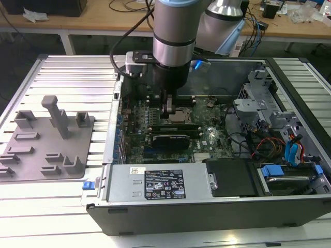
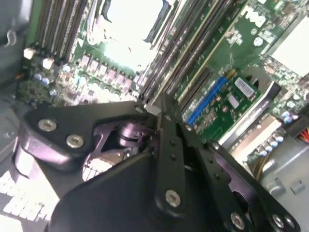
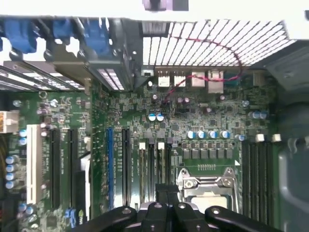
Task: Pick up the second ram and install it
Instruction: 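Press down the second ram until it locks into place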
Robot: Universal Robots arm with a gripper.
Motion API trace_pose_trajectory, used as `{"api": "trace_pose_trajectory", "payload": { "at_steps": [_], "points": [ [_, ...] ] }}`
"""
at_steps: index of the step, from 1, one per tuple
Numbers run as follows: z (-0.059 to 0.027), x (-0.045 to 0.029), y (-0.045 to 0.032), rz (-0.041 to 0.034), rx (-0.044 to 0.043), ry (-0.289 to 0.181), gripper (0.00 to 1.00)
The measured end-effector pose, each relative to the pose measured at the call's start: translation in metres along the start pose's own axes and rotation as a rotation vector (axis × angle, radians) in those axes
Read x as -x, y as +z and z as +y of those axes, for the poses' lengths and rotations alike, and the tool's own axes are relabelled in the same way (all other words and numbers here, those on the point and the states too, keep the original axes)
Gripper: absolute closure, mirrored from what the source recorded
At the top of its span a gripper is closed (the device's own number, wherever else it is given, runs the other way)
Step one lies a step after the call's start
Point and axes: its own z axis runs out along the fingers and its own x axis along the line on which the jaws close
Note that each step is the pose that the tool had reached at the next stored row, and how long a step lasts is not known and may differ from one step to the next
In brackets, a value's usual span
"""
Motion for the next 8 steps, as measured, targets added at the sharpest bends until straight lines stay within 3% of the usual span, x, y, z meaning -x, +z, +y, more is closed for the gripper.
{"api": "trace_pose_trajectory", "payload": {
  "at_steps": [2, 7, 8],
  "points": [
    [-0.0026, 0.0001, -0.0001, 0.0001, 0.0000, 0.000, 0.92],
    [-0.0261, 0.0003, -0.0008, 0.0001, 0.0003, 0.000, 0.92],
    [-0.0348, 0.0003, -0.0011, 0.0002, 0.0006, 0.000, 0.92]
  ]
}}
